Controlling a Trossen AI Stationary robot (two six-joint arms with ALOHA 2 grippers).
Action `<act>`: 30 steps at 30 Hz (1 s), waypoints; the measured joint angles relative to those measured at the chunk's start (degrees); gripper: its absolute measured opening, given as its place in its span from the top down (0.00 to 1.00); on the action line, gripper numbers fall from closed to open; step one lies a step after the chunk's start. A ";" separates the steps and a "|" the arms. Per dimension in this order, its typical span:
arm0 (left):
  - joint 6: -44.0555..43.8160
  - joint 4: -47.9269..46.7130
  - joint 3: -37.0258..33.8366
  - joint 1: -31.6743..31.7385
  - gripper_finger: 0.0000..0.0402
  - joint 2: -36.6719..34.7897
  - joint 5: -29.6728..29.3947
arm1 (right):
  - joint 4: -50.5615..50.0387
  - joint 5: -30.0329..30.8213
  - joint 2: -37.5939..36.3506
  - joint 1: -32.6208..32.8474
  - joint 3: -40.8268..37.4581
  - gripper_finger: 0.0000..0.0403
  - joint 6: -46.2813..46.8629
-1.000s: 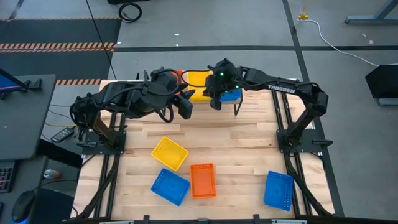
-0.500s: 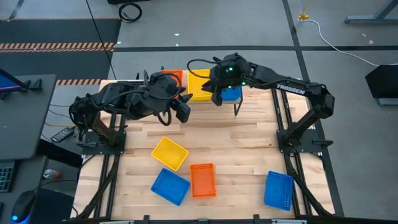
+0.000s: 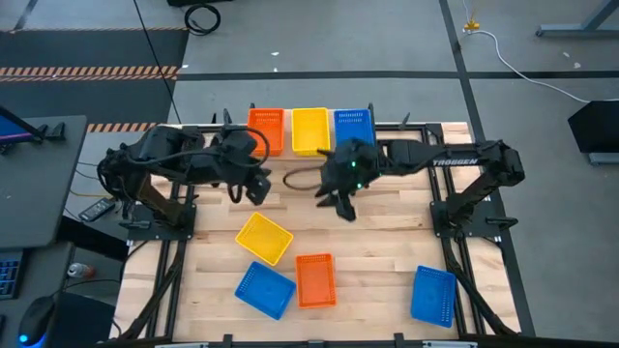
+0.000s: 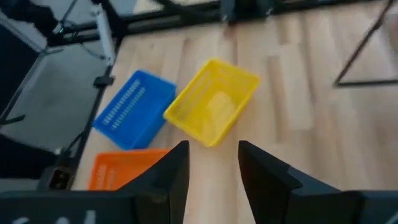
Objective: Stack baskets on shelf by color
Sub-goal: Stack the right blue bin on top of the blue bin on the shelf
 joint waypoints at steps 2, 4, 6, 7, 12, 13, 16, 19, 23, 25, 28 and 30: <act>-1.46 -0.16 0.11 -1.12 0.57 -0.85 1.83 | -1.73 0.14 0.00 1.71 -0.01 0.64 2.46; -3.29 -0.28 0.16 -1.48 0.57 -1.05 3.56 | -4.10 0.27 0.04 3.25 -0.04 0.64 4.86; -5.28 -0.30 -0.05 -3.13 0.57 -0.95 4.34 | -6.08 0.24 0.03 4.81 -0.04 0.64 8.03; -6.89 -0.26 -0.06 -3.74 0.57 -0.81 4.29 | -7.69 0.14 0.01 5.56 -0.04 0.64 10.19; -11.99 -0.21 0.01 -6.69 0.57 0.89 3.86 | -17.69 -3.35 -0.01 9.01 -0.04 0.64 19.82; -12.88 -0.14 0.00 -6.78 0.57 1.37 3.56 | -19.49 -4.11 -0.01 9.99 -0.04 0.64 20.55; -14.76 0.46 -0.06 -8.02 0.57 2.53 2.79 | -24.93 -5.70 -0.03 13.82 -0.04 0.64 22.02; -15.57 2.51 -0.02 -8.56 0.57 3.92 2.43 | -30.42 -6.56 -0.03 17.84 -0.04 0.64 23.86; -16.56 7.38 -0.04 -9.36 0.57 5.73 2.35 | -35.88 -8.14 -0.03 22.75 -0.04 0.64 28.84; -16.45 9.34 -0.04 -9.78 0.57 6.36 2.31 | -38.16 -8.75 -0.03 25.28 -0.04 0.64 32.64; -14.25 11.20 -0.04 -10.56 0.57 7.06 2.31 | -39.79 -8.74 -0.03 29.48 -0.04 0.64 38.71; -11.81 11.64 -0.04 -10.92 0.57 7.22 2.56 | -39.88 -8.74 -0.03 32.43 -0.04 0.64 42.42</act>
